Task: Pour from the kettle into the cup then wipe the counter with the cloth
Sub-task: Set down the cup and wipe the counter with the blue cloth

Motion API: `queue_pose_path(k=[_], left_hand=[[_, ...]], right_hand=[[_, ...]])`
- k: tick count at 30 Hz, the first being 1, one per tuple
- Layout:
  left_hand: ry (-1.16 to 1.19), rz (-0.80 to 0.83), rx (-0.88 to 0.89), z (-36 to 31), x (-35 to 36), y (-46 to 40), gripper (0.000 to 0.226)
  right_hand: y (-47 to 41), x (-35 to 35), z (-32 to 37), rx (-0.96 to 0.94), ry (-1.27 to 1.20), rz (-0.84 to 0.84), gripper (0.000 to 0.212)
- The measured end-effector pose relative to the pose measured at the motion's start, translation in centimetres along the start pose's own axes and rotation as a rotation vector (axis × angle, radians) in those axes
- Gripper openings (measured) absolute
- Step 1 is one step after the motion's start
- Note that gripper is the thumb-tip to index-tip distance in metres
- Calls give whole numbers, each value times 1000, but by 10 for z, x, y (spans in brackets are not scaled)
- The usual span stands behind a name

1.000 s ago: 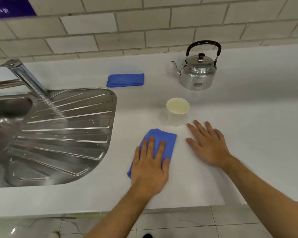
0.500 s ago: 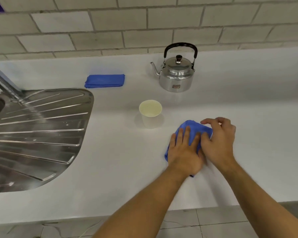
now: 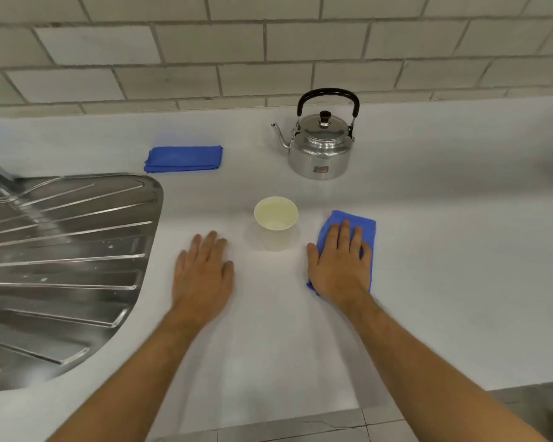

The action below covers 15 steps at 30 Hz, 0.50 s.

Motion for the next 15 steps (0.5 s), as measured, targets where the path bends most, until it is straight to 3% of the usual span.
queue_pose_path(k=[3,8,15], left_hand=[[-105,99,-43,21,13,-5,63],[-159,78,-29,24,19,-8,63],[-150,79,-24,23,16,-6,62]], right_hand=[[-42,-9,-3,-136,39,-15,65],[-76,-14,11,-294,80,17,61],[34,-9,-11,-431,84,119,61]])
Point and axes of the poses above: each hand's wrist, its own y-axis away from the middle knuckle, its own x-axis out of the palm, z = x × y, the point moved 2 cm from there along -y, towards the middle knuckle, and after that the axes turned 3 degrees about -y, right-handed, at the moved point
